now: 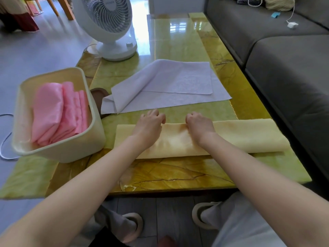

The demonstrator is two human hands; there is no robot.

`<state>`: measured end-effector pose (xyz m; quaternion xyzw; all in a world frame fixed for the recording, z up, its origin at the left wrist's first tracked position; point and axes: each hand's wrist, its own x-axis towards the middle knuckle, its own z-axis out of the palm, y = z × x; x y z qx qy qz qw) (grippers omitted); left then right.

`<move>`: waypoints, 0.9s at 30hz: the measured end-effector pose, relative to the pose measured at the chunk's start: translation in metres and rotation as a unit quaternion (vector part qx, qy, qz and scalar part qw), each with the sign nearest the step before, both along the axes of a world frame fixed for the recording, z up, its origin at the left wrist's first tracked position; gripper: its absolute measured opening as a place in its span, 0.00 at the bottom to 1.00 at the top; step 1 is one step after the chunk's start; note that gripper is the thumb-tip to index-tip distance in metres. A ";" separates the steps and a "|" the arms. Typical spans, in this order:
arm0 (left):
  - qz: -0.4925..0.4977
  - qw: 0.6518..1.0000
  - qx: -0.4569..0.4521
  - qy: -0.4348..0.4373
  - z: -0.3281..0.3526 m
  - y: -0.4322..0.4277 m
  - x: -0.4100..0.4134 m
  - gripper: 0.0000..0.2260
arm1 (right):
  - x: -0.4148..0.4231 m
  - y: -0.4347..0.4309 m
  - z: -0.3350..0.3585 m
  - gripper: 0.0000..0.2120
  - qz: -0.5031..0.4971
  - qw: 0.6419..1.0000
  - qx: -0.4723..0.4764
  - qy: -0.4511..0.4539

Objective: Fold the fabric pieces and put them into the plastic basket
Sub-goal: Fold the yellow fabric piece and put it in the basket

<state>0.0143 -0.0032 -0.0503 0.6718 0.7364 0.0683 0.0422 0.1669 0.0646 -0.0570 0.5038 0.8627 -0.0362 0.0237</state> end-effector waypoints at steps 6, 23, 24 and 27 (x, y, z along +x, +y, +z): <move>0.049 0.990 -0.128 0.034 -0.021 -0.028 0.002 0.21 | -0.014 -0.032 0.005 0.16 0.080 0.994 0.000 0.069; 0.223 0.972 -0.060 -0.044 -0.019 -0.091 -0.039 0.22 | -0.033 -0.080 -0.023 0.24 0.047 0.990 -0.123 -0.043; 0.233 0.969 -0.065 -0.050 -0.018 -0.091 -0.037 0.23 | -0.033 -0.081 -0.023 0.24 0.045 0.990 -0.123 -0.044; 0.259 0.955 -0.078 -0.119 -0.013 -0.089 -0.031 0.26 | -0.030 -0.083 -0.022 0.24 0.045 0.990 -0.126 -0.047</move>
